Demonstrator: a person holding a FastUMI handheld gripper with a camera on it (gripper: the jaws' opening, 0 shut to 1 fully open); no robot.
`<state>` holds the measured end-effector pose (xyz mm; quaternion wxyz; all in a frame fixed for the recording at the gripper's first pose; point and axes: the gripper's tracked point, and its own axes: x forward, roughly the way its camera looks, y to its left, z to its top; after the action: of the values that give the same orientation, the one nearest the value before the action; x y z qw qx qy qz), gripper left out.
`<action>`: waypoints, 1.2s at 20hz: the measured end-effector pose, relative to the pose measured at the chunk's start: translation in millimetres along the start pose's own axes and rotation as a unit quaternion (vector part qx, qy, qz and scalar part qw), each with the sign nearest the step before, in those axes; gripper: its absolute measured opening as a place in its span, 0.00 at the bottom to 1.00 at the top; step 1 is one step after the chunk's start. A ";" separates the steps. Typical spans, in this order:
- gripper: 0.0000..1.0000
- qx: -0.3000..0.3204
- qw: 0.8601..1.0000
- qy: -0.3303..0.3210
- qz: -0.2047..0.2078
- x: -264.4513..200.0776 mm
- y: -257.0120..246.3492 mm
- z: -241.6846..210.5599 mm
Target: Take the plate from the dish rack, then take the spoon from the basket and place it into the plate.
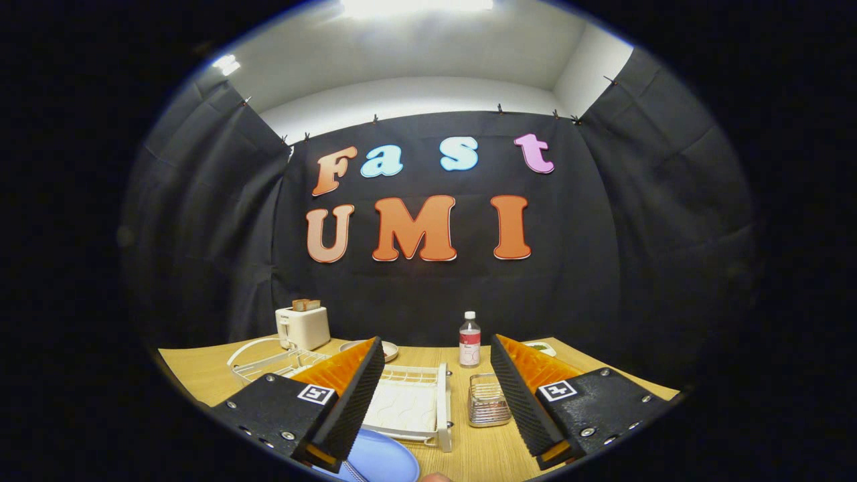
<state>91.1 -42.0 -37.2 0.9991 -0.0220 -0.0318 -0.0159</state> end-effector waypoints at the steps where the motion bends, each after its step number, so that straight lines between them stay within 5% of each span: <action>1: 0.95 -0.004 1.000 -0.002 0.000 -2.6 -0.1 -0.1; 24: 0.95 0.000 0.999 0.000 0.037 0.2 24.5 -12.9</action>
<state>92.9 -18.1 -51.0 0.9990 -0.0228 -0.0309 0.0213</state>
